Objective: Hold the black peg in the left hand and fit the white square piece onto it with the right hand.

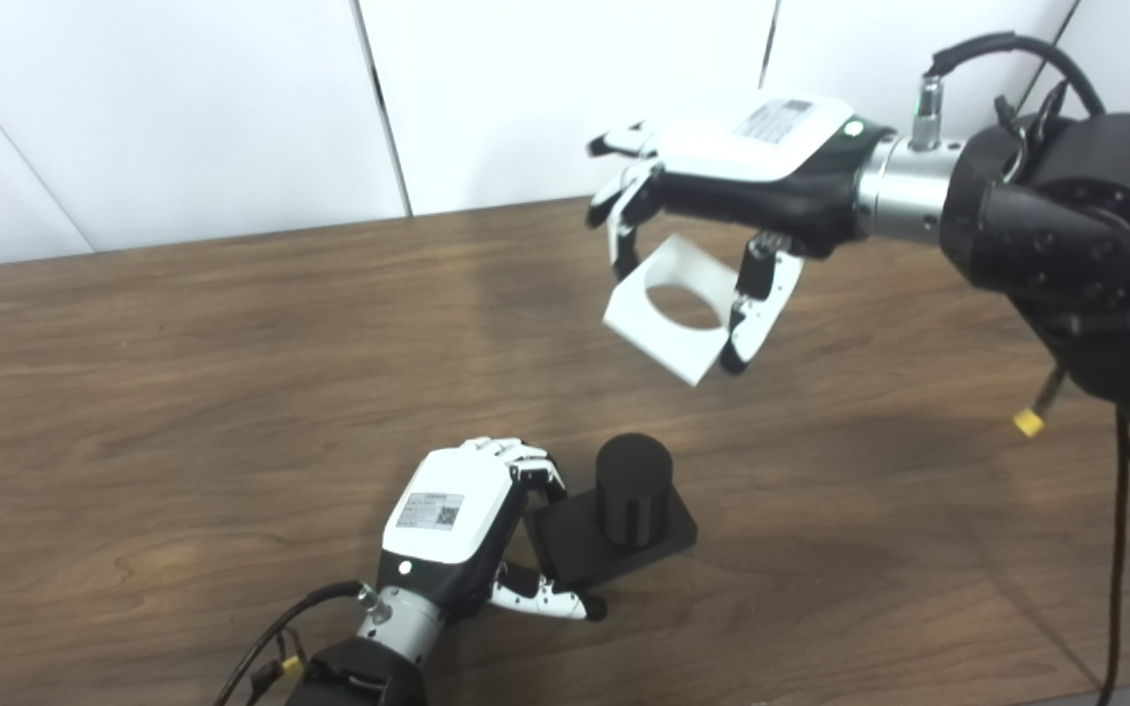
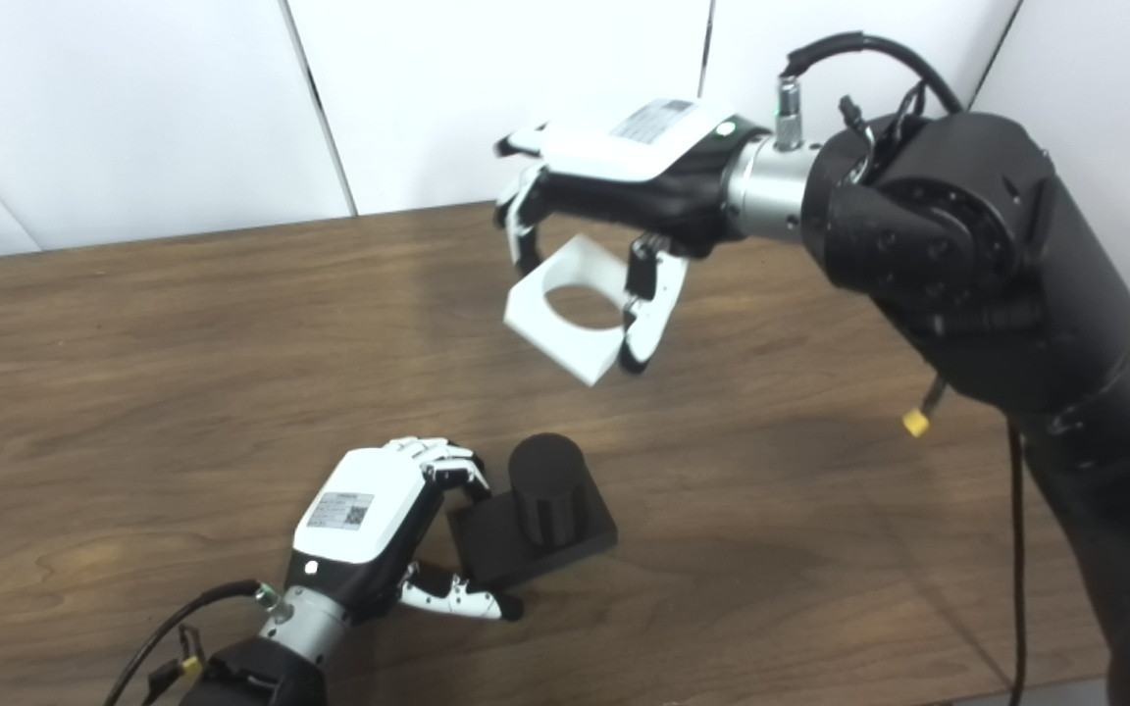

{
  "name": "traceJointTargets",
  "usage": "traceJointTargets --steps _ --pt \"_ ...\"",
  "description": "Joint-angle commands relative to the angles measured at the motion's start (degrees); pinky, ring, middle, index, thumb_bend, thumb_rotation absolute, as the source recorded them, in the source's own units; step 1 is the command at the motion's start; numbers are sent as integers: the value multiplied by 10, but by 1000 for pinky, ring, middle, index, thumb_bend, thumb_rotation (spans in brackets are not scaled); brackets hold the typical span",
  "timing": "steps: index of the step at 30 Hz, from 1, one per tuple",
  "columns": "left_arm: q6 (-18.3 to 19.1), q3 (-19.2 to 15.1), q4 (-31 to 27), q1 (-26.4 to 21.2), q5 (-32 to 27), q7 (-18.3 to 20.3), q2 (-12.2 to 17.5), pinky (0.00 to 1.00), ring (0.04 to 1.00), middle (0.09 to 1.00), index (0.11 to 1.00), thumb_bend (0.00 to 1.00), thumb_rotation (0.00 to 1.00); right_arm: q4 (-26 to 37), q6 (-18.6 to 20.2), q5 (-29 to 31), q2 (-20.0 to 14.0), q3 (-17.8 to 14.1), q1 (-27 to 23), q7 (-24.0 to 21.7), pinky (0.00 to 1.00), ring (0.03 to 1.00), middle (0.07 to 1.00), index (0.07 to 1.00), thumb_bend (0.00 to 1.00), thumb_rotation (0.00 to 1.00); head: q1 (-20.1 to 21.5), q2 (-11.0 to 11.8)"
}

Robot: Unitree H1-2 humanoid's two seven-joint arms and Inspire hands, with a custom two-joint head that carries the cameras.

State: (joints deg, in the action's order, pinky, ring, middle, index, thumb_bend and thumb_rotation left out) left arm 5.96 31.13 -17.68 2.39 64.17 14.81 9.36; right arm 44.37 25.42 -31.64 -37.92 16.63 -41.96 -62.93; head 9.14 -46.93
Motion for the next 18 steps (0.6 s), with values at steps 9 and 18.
traceJointTargets --steps 9,18 --pt "10 18 18 1 18 49 -6 841 823 762 487 517 53 63 14 -30 38 -2 -26 -60 1000 1000 830 482 524 133 -2 -8" --pt "10 17 16 1 21 49 -7 839 824 760 487 517 53 73 11 -46 29 38 -7 -55 1000 1000 837 483 524 134 -3 -12"
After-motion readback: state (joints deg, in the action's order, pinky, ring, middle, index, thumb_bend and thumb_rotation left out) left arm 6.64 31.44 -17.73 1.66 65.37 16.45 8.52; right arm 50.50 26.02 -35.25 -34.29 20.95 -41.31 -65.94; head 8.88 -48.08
